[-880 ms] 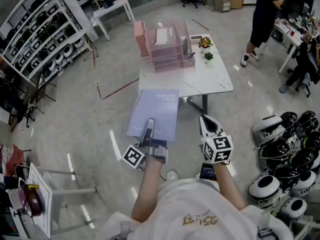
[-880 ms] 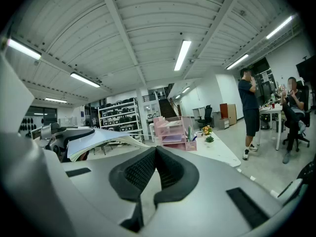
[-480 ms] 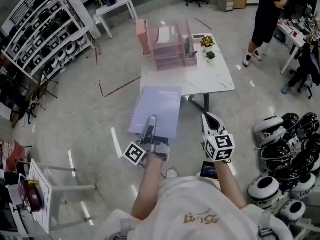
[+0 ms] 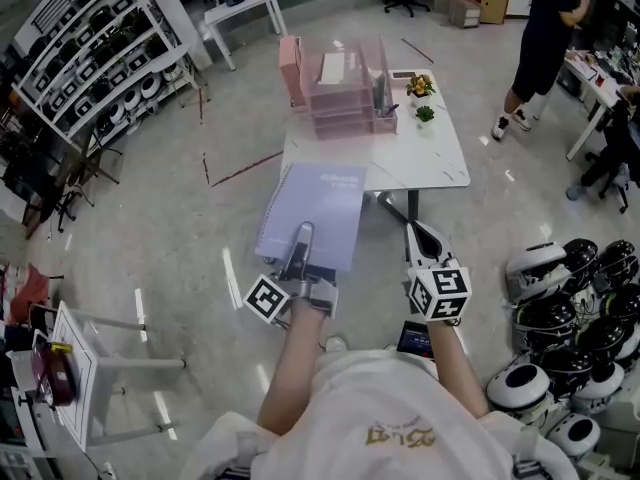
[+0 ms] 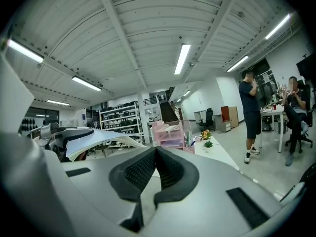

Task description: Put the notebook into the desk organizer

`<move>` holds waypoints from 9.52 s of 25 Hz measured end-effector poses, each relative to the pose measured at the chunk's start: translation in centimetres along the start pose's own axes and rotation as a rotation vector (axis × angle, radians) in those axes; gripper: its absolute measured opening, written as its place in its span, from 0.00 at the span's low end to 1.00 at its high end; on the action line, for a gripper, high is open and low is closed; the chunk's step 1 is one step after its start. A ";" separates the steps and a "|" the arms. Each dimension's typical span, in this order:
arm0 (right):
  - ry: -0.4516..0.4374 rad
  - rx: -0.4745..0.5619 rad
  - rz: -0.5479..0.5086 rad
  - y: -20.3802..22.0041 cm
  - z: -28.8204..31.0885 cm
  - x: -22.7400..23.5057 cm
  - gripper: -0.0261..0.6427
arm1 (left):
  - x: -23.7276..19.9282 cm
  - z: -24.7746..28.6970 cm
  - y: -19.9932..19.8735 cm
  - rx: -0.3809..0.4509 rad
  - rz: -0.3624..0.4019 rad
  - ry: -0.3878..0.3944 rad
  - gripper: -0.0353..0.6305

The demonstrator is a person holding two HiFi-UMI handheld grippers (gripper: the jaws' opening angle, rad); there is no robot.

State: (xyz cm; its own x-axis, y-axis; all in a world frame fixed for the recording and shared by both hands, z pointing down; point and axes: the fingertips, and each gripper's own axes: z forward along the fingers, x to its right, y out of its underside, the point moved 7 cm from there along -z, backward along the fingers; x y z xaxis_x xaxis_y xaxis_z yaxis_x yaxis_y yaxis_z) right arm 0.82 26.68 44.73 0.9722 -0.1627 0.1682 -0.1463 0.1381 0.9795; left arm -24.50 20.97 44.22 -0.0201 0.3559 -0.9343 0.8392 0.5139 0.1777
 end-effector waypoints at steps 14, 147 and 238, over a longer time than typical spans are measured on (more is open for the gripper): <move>-0.030 0.022 0.020 -1.3 1.3 5.4 0.06 | 0.8 3.4 0.6 0.073 0.040 0.043 0.13; -0.179 -0.160 0.082 -7.4 47.3 22.9 0.06 | -20.9 52.1 -10.5 -1.075 0.607 -0.346 0.40; -0.050 -0.042 0.016 -8.5 31.5 19.7 0.06 | -12.4 38.4 -3.1 -0.426 0.930 -0.275 0.08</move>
State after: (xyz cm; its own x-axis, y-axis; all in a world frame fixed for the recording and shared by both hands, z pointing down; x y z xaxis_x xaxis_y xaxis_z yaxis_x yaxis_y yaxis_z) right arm 15.50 -8.46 43.24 0.9593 -0.2085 0.1902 -0.1531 0.1819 0.9713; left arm -5.97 -15.06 43.39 0.7007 0.5883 -0.4037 0.2009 0.3803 0.9028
